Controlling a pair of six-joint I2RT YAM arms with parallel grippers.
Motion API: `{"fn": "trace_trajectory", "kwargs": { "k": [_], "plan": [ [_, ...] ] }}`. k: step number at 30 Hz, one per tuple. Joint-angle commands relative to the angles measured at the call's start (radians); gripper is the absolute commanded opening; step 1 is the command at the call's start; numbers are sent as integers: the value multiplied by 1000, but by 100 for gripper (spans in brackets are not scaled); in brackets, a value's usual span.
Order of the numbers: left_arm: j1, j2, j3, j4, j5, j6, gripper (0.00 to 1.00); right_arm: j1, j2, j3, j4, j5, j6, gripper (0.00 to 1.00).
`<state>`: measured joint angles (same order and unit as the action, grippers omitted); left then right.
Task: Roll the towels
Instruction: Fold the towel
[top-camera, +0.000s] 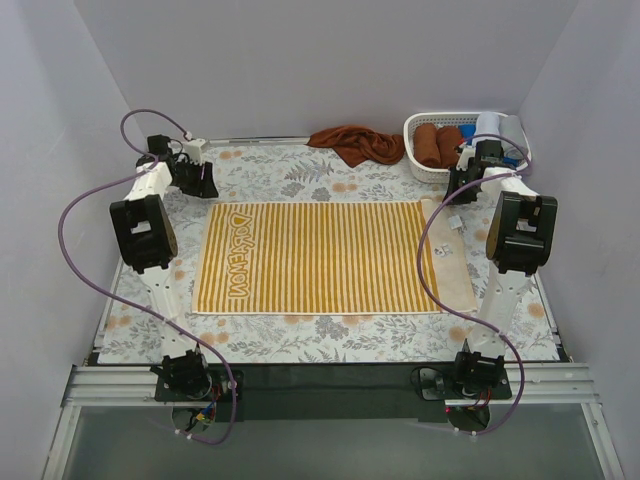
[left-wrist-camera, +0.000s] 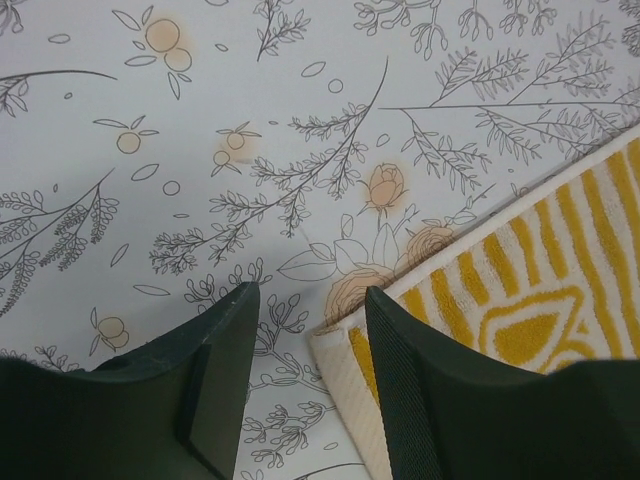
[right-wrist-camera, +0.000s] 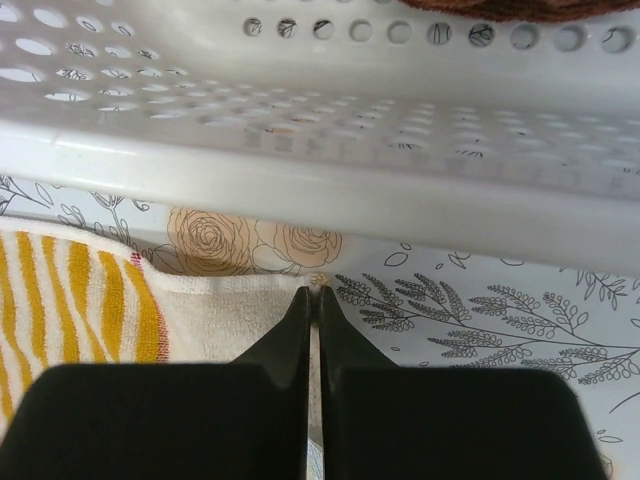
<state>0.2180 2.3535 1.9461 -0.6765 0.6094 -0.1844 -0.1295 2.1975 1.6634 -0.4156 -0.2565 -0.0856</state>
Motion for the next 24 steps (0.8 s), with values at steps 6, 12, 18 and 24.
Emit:
{"fn": "trace_trajectory", "kwargs": {
  "k": [6, 12, 18, 24],
  "plan": [
    [-23, -10, 17, -67, -70, 39, 40, 5, -90, -25, -9, -18, -3, 1],
    [-23, -49, -58, -90, -65, 65, 32, 5, -91, -22, -11, -15, -13, 1],
    [-29, -49, -101, -92, -92, 66, 34, 5, -97, -21, -20, -20, -16, 1],
    [-32, -79, -147, -81, -140, 68, 29, 5, -104, -24, -23, -23, -28, 1]
  ]
}}
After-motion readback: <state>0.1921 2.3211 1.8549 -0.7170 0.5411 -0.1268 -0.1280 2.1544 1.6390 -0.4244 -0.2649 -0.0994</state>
